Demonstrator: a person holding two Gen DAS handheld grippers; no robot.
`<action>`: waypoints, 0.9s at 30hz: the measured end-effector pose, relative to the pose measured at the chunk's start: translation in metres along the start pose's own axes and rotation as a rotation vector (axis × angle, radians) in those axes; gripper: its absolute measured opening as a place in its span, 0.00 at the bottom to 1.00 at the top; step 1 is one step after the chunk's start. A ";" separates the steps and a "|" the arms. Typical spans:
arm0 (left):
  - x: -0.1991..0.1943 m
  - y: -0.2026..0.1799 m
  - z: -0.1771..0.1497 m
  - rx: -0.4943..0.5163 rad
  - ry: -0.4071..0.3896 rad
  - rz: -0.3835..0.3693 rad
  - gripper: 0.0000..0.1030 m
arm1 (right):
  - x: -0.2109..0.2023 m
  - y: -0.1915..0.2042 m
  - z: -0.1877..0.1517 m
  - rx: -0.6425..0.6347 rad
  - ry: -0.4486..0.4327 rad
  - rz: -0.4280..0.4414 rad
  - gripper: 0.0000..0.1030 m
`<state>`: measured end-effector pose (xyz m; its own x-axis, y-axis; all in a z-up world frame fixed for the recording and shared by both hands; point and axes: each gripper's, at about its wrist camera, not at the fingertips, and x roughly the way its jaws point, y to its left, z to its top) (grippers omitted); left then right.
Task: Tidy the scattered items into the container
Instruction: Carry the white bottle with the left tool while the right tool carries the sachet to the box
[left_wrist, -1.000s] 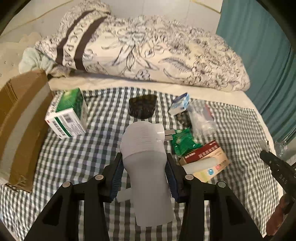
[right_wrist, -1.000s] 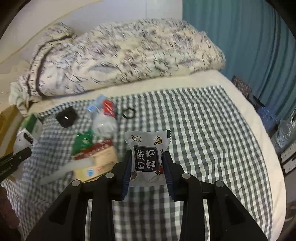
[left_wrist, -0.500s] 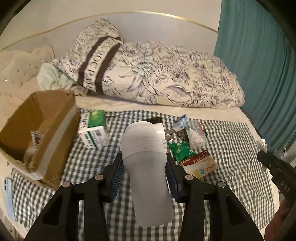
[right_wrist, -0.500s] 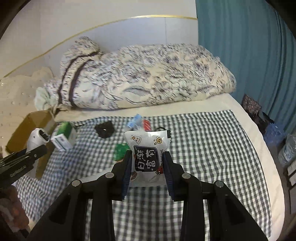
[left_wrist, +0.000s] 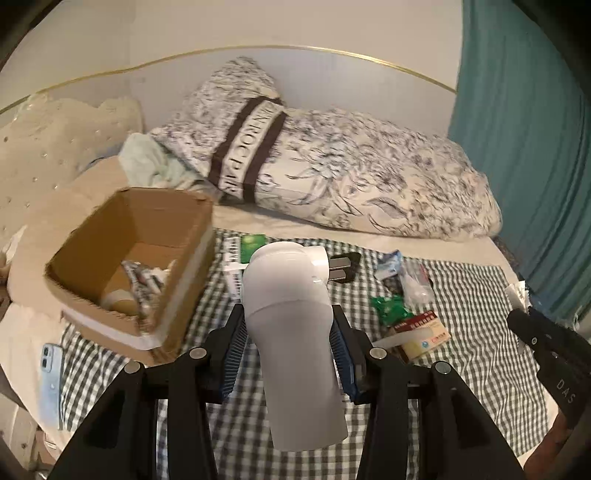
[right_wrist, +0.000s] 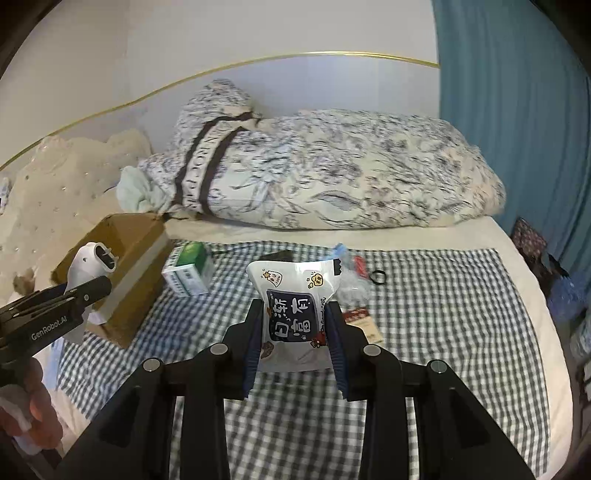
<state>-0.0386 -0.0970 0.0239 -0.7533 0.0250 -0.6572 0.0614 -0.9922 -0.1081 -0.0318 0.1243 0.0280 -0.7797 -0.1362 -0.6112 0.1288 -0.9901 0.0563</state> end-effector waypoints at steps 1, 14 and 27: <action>-0.002 0.005 0.001 -0.009 -0.001 0.004 0.44 | 0.000 0.005 0.001 -0.007 -0.002 0.009 0.32; -0.015 0.085 0.022 -0.049 0.001 0.131 0.44 | 0.021 0.088 0.031 -0.029 -0.002 0.173 0.32; 0.009 0.167 0.035 -0.116 0.015 0.194 0.44 | 0.069 0.188 0.054 -0.117 0.036 0.306 0.32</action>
<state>-0.0582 -0.2672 0.0262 -0.7103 -0.1621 -0.6850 0.2798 -0.9579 -0.0635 -0.0948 -0.0729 0.0393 -0.6719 -0.4230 -0.6079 0.4249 -0.8925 0.1515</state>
